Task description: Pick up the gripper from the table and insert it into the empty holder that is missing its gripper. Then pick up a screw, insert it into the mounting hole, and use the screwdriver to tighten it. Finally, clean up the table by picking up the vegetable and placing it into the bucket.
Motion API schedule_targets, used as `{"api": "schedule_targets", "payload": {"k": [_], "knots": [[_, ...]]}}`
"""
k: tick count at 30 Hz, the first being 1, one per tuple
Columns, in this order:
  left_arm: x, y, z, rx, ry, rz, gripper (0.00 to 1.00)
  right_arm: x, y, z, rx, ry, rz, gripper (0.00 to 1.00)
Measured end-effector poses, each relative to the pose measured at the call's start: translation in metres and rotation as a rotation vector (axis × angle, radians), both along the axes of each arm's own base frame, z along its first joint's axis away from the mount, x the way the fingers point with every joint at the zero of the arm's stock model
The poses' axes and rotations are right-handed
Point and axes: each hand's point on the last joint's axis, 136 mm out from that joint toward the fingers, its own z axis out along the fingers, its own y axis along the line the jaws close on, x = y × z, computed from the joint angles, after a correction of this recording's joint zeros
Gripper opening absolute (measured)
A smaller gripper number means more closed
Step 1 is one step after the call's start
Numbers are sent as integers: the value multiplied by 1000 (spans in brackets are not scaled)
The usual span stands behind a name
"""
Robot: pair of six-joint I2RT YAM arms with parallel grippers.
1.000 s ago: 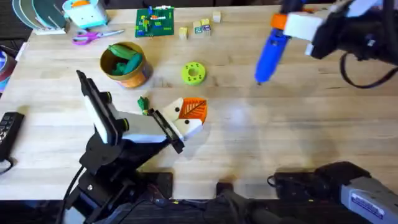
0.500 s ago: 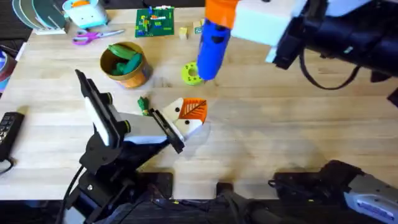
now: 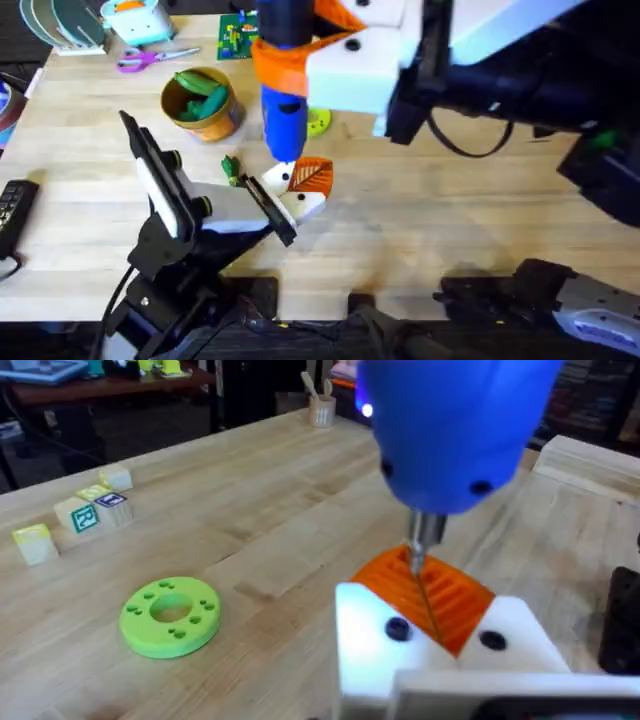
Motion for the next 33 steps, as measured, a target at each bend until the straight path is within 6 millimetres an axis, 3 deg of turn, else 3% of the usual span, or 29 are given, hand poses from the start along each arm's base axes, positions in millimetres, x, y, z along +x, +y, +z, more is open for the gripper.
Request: {"api": "schedule_targets", "payload": {"k": [6,33], "knots": [[0,0,0,0,-1,0,5,-1,13,-14,-30,33,29,22],[0,0,0,0,0,0,5,5,20,-28,-57,68,30,22]]}}
